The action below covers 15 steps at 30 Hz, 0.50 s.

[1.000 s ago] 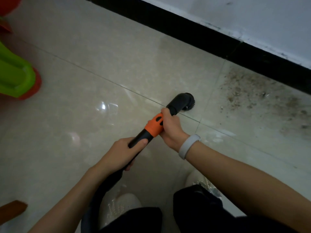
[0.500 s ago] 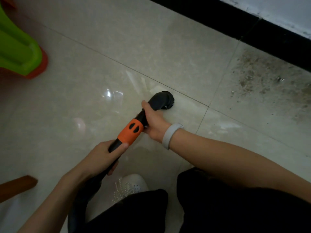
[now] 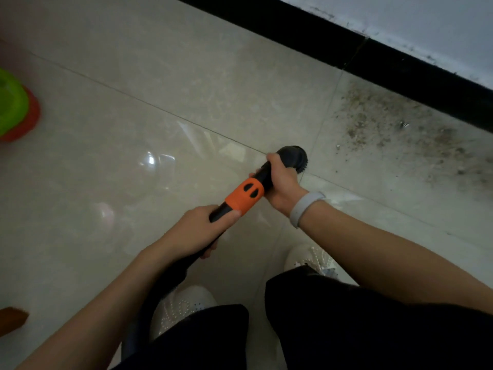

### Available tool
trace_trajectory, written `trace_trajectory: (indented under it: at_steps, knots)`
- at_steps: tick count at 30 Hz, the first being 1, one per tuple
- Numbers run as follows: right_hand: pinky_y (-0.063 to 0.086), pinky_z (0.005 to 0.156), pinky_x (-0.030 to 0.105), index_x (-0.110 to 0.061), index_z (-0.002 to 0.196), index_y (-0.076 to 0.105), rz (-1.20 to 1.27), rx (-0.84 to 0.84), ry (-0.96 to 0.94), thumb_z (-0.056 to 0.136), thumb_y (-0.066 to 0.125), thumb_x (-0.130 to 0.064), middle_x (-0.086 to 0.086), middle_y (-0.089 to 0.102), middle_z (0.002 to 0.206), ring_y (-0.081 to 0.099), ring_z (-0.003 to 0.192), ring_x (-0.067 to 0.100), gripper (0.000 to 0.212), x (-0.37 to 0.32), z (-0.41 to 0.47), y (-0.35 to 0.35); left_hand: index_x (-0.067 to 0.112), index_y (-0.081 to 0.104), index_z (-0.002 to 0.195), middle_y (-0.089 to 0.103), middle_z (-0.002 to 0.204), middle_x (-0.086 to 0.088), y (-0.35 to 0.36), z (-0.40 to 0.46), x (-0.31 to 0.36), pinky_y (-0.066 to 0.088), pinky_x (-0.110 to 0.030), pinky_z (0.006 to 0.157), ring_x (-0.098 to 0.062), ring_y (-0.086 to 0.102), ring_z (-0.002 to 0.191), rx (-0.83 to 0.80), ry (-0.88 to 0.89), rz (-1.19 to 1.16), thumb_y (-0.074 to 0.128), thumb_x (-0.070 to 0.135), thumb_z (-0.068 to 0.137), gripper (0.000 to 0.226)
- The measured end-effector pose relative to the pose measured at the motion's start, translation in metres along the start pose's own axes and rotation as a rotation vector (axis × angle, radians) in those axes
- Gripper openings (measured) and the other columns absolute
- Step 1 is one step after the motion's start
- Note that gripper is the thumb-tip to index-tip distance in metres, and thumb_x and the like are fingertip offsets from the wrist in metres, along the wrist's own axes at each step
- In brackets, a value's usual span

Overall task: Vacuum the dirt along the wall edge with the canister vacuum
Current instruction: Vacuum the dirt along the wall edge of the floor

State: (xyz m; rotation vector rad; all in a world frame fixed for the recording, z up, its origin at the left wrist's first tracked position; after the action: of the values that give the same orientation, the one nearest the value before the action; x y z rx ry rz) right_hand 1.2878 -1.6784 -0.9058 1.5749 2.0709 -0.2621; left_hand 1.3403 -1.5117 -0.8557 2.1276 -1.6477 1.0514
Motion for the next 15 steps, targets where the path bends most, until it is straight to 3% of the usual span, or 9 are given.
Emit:
trace_trajectory:
  at_steps: [7, 12, 15]
  knots:
    - [0.051, 0.050, 0.030, -0.007, 0.081, 0.044, 0.054, -0.054, -0.048, 0.089, 0.058, -0.016, 0.007, 0.050, 0.057, 0.054, 0.041, 0.016, 0.018, -0.048, 0.027, 0.010, 0.018, 0.057, 0.083, 0.063, 0.058, -0.001, -0.006, 0.009, 0.014, 0.051, -0.024, 0.053, -0.014, 0.062, 0.050, 0.032, 0.098, 0.094, 0.060, 0.045, 0.086, 0.027]
    - [0.051, 0.051, 0.031, -0.006, 0.084, 0.046, 0.099, -0.041, 0.002, 0.090, 0.058, -0.018, 0.006, 0.053, 0.057, 0.057, 0.041, 0.017, 0.018, -0.003, 0.007, -0.009, 0.006, 0.049, 0.079, 0.053, 0.049, -0.004, 0.015, -0.002, -0.001, 0.044, -0.024, 0.046, -0.016, 0.050, 0.040, -0.228, -0.052, -0.027, 0.057, 0.039, 0.089, 0.035]
    - [0.052, 0.048, 0.030, -0.008, 0.087, 0.044, 0.169, 0.026, 0.020, 0.091, 0.056, -0.017, 0.008, 0.052, 0.062, 0.057, 0.041, 0.019, 0.016, 0.017, -0.008, -0.034, 0.005, 0.049, 0.081, 0.053, 0.050, -0.008, 0.025, -0.009, -0.009, 0.042, -0.025, 0.048, -0.017, 0.048, 0.039, -0.373, -0.098, -0.001, 0.056, 0.048, 0.081, 0.043]
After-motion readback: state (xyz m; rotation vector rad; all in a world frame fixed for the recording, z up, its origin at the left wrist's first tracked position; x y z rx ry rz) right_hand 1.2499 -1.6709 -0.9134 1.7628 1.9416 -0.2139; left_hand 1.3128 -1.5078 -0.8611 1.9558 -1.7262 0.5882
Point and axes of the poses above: each hand's wrist, its own z-axis towards the middle knuckle, its own y-axis out of the palm, x = y × z, the point moved 7 cm from there along z, towards the middle knuckle
